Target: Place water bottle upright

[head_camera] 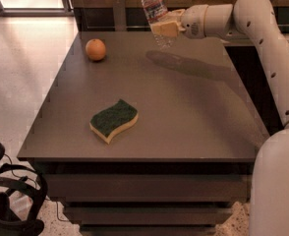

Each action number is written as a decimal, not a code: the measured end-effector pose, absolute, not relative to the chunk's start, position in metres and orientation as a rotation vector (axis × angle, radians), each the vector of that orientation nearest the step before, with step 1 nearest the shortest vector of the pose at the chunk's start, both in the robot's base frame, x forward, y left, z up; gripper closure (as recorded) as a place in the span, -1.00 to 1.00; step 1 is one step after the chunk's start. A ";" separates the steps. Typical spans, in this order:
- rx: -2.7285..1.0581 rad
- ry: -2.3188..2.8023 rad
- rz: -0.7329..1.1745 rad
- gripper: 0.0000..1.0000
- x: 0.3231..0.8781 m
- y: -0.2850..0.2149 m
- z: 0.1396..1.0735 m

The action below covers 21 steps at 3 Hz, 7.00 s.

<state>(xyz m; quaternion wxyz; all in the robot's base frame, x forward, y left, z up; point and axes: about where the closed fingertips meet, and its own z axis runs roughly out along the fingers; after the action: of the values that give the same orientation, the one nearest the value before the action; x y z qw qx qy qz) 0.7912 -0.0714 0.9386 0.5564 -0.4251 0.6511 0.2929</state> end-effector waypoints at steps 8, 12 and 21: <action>-0.851 1.340 0.784 1.00 0.714 -0.088 0.921; -0.890 1.368 0.715 1.00 0.745 -0.084 0.916; -0.751 1.376 0.723 -0.11 0.735 -0.098 0.874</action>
Offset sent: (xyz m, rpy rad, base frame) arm -0.0677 -0.0294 0.0016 -0.0237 0.0811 -0.0474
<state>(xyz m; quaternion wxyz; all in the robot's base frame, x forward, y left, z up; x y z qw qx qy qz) 0.7352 -0.0976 0.8738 0.6500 -0.3307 0.6058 0.3181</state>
